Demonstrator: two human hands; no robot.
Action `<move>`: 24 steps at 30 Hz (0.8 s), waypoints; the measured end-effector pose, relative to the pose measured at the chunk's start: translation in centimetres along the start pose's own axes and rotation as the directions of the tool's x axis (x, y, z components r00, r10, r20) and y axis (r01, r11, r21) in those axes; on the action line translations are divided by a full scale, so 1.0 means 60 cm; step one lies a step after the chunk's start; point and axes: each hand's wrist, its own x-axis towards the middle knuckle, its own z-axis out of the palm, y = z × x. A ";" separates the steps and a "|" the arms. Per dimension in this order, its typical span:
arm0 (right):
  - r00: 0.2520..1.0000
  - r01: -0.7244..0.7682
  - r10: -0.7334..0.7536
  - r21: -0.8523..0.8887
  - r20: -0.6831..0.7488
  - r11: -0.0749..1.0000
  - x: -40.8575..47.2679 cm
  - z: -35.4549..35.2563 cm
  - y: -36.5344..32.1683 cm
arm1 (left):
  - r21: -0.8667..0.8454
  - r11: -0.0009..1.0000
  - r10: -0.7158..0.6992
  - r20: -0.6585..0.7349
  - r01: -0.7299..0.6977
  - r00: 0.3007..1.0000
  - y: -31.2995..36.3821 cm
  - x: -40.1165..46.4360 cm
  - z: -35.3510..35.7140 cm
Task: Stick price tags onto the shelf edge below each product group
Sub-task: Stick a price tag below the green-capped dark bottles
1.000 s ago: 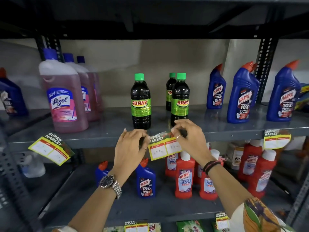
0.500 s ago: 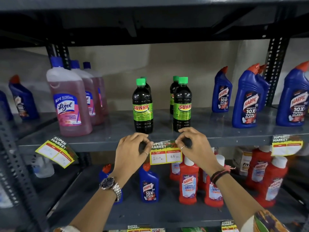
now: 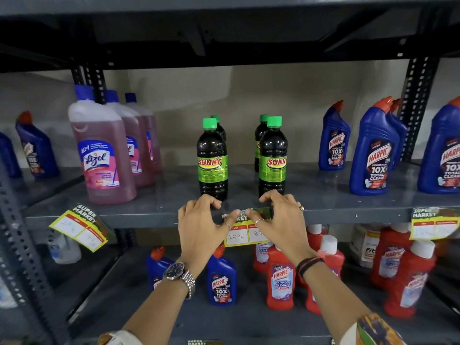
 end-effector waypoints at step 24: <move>0.984 0.034 -0.072 0.230 0.162 0.973 -0.037 0.025 -0.148 | 0.052 0.969 0.239 0.041 -0.241 0.970 -0.197 0.031 -0.202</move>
